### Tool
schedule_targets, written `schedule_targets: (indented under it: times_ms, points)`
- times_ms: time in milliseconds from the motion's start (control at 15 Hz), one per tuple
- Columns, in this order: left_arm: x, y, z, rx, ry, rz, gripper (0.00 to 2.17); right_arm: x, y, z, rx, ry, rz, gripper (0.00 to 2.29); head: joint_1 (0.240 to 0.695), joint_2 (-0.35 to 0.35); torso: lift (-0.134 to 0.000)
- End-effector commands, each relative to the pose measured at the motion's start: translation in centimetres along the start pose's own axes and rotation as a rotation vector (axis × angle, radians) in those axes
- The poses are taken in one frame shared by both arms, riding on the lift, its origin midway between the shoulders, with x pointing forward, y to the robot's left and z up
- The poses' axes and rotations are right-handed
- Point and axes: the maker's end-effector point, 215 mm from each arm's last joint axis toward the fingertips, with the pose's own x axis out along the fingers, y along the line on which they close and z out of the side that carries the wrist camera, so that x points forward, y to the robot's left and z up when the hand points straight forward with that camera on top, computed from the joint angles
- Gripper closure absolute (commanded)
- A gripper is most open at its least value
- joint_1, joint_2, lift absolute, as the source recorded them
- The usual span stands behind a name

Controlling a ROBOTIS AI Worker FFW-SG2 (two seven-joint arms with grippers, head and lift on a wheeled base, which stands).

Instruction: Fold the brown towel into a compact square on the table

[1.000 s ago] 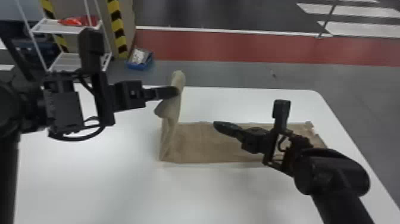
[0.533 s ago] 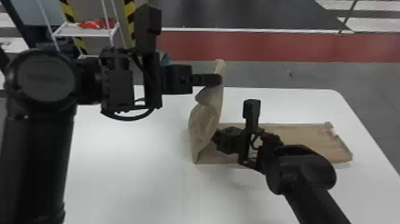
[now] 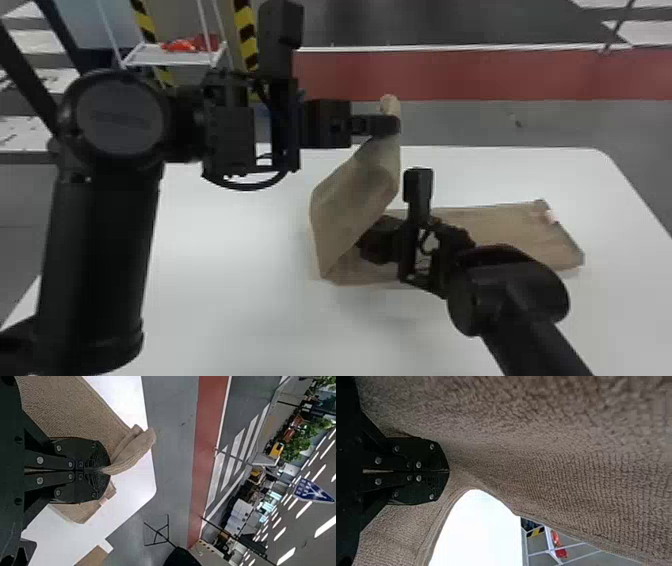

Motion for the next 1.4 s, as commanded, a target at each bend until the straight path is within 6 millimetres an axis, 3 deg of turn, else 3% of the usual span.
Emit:
schedule_targets:
  times_ms: [0, 67, 200, 333, 533, 667, 733, 800, 1000, 1200, 1333]
  points:
    - [-0.1, 0.8, -0.2, -0.002, 0.002, 0.017, 1.53, -1.5, -0.8, 0.2, -0.004, -0.028, -0.033, 1.66, 0.694, 0.058, -0.124]
    - [-0.2, 1.0, -0.2, -0.001, 0.001, 0.024, 1.53, -2.7, -1.7, 0.9, -0.021, -0.053, -0.066, 1.38, 0.695, 0.057, -0.124]
    - [-0.1, 2.4, -1.2, -0.001, 0.016, 0.060, 1.53, -7.4, -4.9, 2.1, -0.060, -0.133, -0.150, 0.13, 0.694, 0.044, -0.124]
    - [0.6, 3.4, -2.6, 0.011, 0.037, 0.101, 1.53, -13.6, -8.8, 3.4, -0.093, -0.196, -0.269, 0.00, 0.693, 0.017, -0.124]
    - [2.0, 3.8, -4.8, 0.013, 0.071, 0.130, 1.53, -26.1, -14.0, 8.5, -0.228, -0.346, -0.523, 0.06, 0.694, -0.097, -0.124]
    - [3.3, 3.3, -6.1, 0.023, 0.088, 0.139, 1.53, -34.5, -18.1, 9.0, -0.198, -0.363, -0.668, 0.06, 0.684, -0.173, -0.124]
    - [3.9, 2.7, -6.4, 0.022, 0.088, 0.134, 1.53, -37.7, -19.5, 9.4, -0.172, -0.386, -0.715, 0.06, 0.677, -0.255, -0.124]
    - [4.7, 2.1, -6.3, 0.028, 0.071, 0.142, 1.53, -40.6, -20.8, 9.1, -0.144, -0.393, -0.762, 0.07, 0.675, -0.291, -0.124]
    - [7.9, 0.5, -8.3, 0.042, 0.096, 0.155, 1.53, -45.1, -21.5, 8.4, -0.138, -0.401, -0.829, 0.09, 0.669, -0.350, -0.124]
    - [9.7, -2.6, -9.3, 0.043, 0.118, 0.102, 1.53, -46.3, -22.1, 7.3, -0.112, -0.404, -0.849, 0.09, 0.674, -0.350, -0.124]
    - [10.2, -2.6, -10.4, 0.067, 0.144, 0.113, 1.53, -46.7, -22.5, 6.5, -0.094, -0.404, -0.862, 0.09, 0.678, -0.350, -0.124]
